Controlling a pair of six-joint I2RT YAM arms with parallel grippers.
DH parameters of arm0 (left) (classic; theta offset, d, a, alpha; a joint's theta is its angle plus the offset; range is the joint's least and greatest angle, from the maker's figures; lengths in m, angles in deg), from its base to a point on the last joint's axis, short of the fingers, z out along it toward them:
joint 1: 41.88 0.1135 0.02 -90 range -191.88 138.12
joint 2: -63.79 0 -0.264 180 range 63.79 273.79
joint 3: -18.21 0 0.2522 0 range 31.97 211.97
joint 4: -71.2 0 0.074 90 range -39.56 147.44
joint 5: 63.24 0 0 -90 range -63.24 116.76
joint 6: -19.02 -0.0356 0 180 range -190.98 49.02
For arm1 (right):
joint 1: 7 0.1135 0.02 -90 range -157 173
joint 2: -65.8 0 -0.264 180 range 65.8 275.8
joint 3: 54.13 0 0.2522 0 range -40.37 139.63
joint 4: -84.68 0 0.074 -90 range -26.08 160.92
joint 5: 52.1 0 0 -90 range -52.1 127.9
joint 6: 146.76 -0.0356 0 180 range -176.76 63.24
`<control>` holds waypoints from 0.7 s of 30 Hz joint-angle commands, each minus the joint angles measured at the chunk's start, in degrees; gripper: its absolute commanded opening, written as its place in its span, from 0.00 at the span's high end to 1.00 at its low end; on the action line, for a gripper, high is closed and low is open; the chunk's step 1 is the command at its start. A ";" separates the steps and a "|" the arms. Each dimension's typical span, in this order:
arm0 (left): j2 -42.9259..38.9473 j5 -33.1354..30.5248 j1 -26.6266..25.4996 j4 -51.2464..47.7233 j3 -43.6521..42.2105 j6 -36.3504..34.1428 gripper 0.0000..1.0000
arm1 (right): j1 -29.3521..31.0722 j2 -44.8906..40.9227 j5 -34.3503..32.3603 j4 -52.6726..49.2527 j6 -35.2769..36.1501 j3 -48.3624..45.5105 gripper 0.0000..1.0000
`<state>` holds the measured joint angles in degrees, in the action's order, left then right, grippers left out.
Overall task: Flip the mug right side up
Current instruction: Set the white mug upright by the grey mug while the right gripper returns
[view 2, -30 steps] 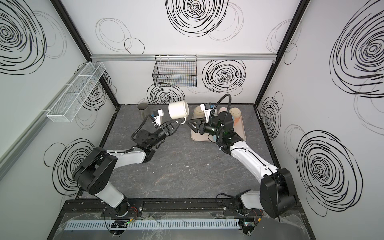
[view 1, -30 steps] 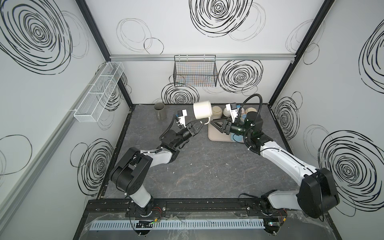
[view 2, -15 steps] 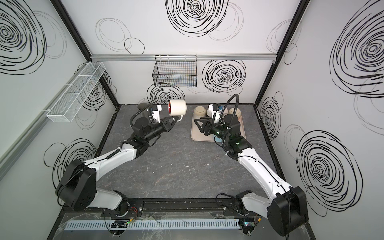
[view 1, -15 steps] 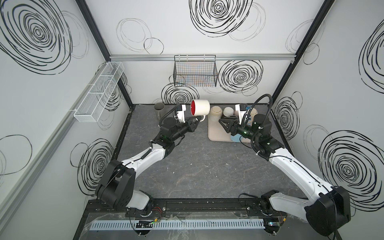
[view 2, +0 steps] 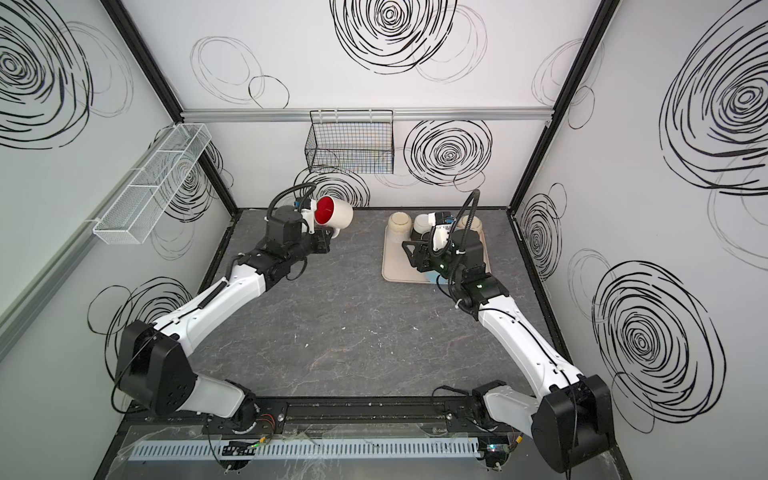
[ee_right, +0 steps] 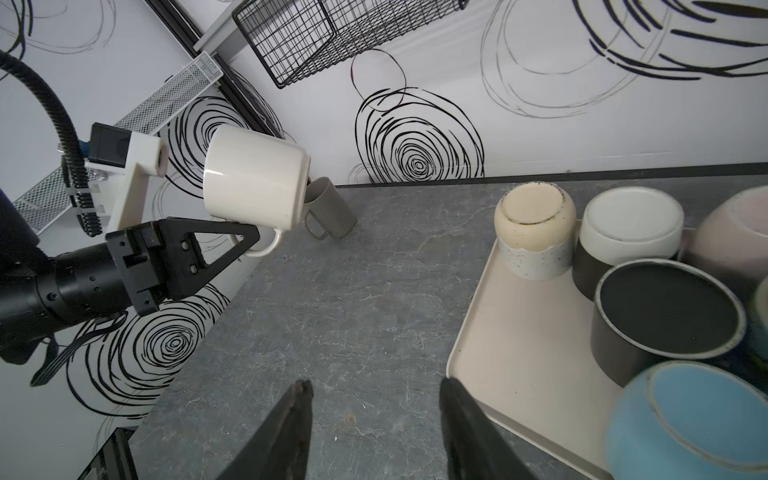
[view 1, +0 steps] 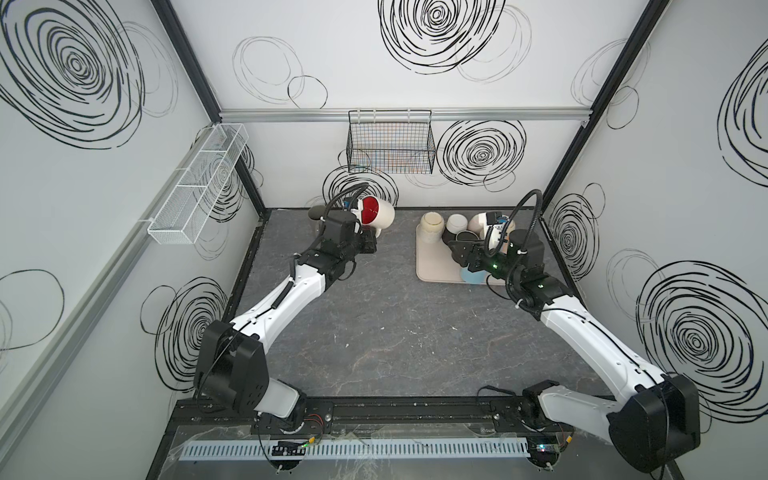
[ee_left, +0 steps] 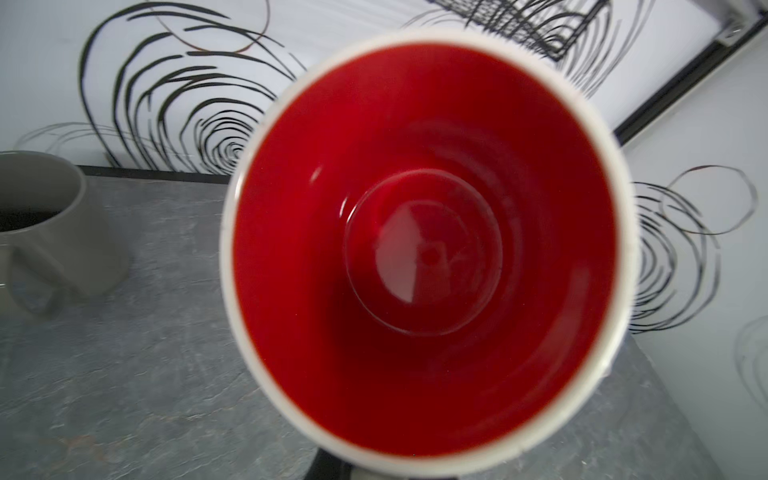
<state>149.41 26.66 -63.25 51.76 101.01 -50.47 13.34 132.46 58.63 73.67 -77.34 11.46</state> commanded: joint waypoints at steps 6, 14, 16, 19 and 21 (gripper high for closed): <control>8.41 -9.53 4.55 -4.90 7.90 -4.91 1.00 | -2.90 1.81 -2.23 -4.05 0.30 0.56 0.46; 23.71 -12.10 5.19 -12.88 22.53 -6.99 1.00 | -7.64 4.45 -1.77 -6.96 -0.03 0.85 0.46; 27.27 -14.26 5.14 -15.59 26.71 -6.90 1.00 | -8.52 4.54 -1.78 -6.59 -0.08 0.33 0.46; 31.80 -17.18 5.26 -18.11 31.57 -6.54 1.00 | -9.81 4.79 -1.41 -6.26 0.00 -0.07 0.46; 34.46 -18.24 5.60 -18.71 34.01 -6.62 1.00 | -10.57 5.12 -1.42 -6.57 0.29 -0.15 0.46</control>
<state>182.62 12.93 -58.16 32.35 130.27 -56.21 3.61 136.87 56.90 67.66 -77.42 11.48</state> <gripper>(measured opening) 0.180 0.540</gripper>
